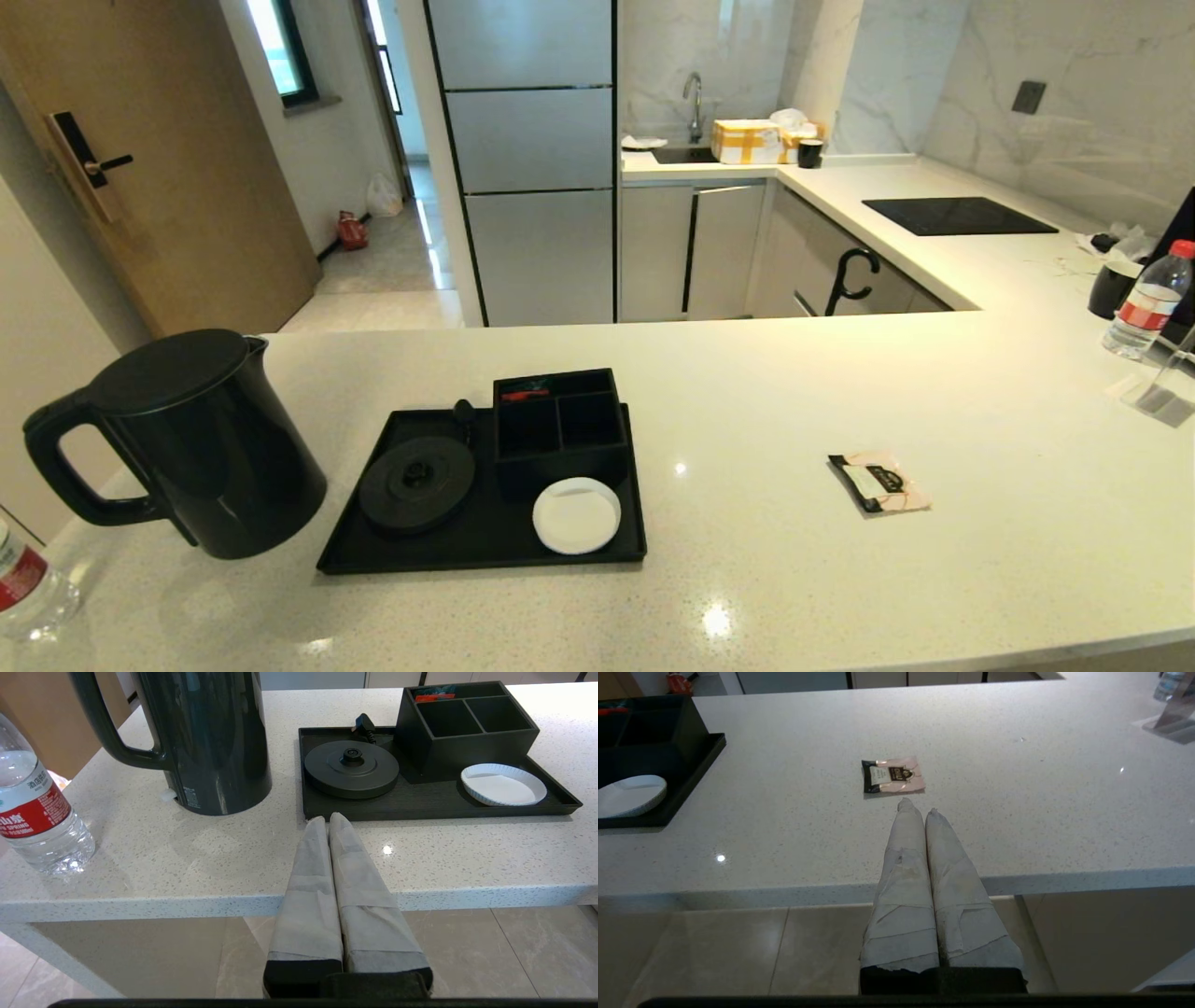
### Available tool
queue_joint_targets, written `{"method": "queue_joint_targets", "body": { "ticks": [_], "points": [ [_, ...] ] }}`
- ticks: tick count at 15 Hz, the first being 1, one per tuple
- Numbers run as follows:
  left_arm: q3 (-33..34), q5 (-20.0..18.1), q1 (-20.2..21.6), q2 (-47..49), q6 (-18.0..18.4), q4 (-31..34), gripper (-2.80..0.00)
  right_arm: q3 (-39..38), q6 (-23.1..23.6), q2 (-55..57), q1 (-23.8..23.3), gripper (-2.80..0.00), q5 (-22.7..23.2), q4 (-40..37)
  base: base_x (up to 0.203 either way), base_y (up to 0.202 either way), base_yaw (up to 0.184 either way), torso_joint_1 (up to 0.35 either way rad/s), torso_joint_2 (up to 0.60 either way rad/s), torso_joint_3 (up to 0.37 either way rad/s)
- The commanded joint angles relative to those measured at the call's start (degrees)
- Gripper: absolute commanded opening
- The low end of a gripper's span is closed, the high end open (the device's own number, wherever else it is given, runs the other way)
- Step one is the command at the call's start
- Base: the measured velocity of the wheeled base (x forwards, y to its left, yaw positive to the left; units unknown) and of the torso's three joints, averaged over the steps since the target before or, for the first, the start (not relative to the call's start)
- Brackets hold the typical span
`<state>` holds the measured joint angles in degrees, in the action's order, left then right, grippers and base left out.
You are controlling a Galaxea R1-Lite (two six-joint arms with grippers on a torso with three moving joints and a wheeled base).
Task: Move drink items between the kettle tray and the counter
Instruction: Return the tea bag to its original position
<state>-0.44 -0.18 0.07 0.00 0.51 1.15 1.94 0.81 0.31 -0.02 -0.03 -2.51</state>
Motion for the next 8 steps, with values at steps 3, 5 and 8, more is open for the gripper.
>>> {"method": "queue_joint_targets", "body": {
  "ticks": [3,5,8],
  "points": [
    [0.0,0.0,0.0,-0.1,0.0,0.0,-2.80,14.8,-7.0,13.1,0.1,-2.80,0.3,-4.1,0.000,0.000,0.000,0.000,0.00,0.000],
    [0.0,0.0,0.0,-0.1,-0.1,0.0,-2.80,26.1,-12.1,27.4,0.2,-2.80,0.5,-11.0,0.000,0.000,0.000,0.000,0.00,0.000],
    [0.0,0.0,0.0,-0.1,0.0,0.0,-2.80,35.2,-16.3,46.0,0.3,-2.80,3.7,-21.3,0.000,0.000,0.000,0.000,0.00,0.000]
  ]
}}
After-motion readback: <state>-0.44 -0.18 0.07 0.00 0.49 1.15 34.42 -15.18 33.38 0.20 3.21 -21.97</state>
